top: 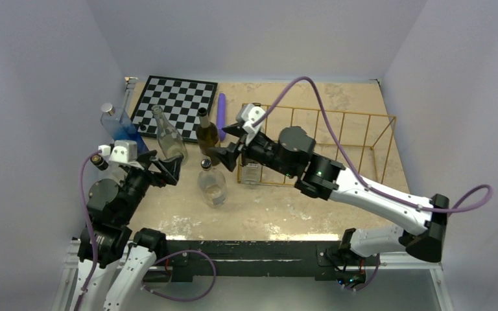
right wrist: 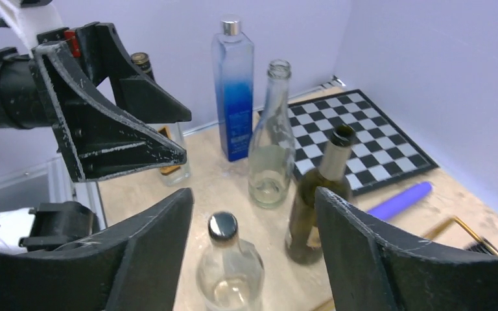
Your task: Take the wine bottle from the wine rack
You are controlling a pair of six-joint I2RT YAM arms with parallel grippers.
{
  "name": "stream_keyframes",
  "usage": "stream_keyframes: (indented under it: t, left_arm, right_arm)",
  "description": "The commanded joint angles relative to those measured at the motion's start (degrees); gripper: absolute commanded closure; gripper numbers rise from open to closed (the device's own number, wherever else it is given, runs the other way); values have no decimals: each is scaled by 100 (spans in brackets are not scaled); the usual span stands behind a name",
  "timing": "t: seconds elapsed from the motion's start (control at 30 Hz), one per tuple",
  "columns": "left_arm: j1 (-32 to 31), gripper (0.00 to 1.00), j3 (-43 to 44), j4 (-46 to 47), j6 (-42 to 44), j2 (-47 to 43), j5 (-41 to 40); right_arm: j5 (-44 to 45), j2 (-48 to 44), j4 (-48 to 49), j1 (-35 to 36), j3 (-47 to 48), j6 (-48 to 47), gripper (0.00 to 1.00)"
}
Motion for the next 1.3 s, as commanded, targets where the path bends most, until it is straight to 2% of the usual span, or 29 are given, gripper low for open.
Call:
stream_keyframes:
  t: [0.0, 0.13, 0.47, 0.73, 0.8, 0.87, 1.1, 1.13, 1.27]
  left_arm:
    - [-39, 11, -78, 507, 34, 453, 1235]
    - [-153, 13, -11, 468, 98, 914, 1547]
    - [-892, 21, 232, 154, 431, 1690, 1248]
    - [-1523, 29, 475, -261, 509, 2214, 308]
    - [-1646, 34, 561, -344, 531, 2389, 169]
    - [-1728, 45, 620, -427, 556, 2506, -16]
    - [-1751, 97, 773, -746, 385, 2454, -1305]
    - [-1752, 100, 799, -792, 362, 2414, -1561]
    - [-1741, 100, 904, -1017, 344, 2316, -2707]
  right_arm:
    - [790, -739, 179, 16, -683, -61, 22]
    - [1128, -1289, 100, 17, -1147, -109, 2]
    - [1624, -1967, 239, 13, -1842, -252, 1]
    - [1789, -2080, 295, 6, -2000, -415, 1]
    - [1825, -2106, 313, 4, -2036, -455, 1]
    - [1854, -2143, 318, 4, -2063, -484, 1]
    - [1876, -2267, 270, 3, -2121, -511, 1]
    - [1884, -2282, 244, 3, -2128, -519, 1]
    - [1896, -2350, 200, 3, -2163, -533, 1]
